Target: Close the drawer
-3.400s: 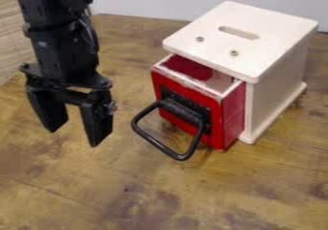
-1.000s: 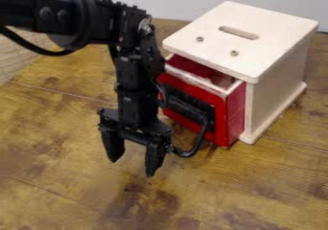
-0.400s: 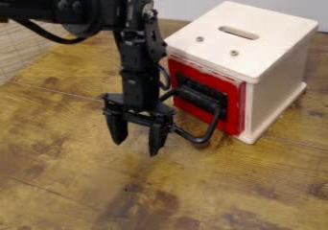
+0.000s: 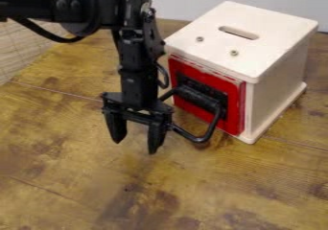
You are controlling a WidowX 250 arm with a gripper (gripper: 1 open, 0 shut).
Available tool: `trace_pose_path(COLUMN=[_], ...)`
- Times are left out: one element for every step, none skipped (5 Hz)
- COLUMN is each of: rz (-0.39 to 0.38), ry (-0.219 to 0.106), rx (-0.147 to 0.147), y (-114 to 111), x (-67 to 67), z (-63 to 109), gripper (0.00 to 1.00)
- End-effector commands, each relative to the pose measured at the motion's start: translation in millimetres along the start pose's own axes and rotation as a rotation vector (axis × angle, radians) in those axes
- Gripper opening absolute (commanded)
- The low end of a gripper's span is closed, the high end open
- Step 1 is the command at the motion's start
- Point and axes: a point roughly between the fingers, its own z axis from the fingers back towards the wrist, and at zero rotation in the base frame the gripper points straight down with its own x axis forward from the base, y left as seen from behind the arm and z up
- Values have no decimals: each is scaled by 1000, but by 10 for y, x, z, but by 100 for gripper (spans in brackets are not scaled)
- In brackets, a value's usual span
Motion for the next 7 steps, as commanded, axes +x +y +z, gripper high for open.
trace_pose_path(rz=[34, 37, 41, 40, 39, 37, 35], ry=[-93, -92, -91, -86, -80, -74, -69], rx=[-15, -19, -22, -22, -21, -21, -21], y=[73, 86, 98, 101, 104, 107, 110], x=[94, 78, 59, 34, 22, 15, 10], z=[259, 262, 264, 265, 281, 303, 321], gripper=[100, 100, 100, 100, 100, 100, 100])
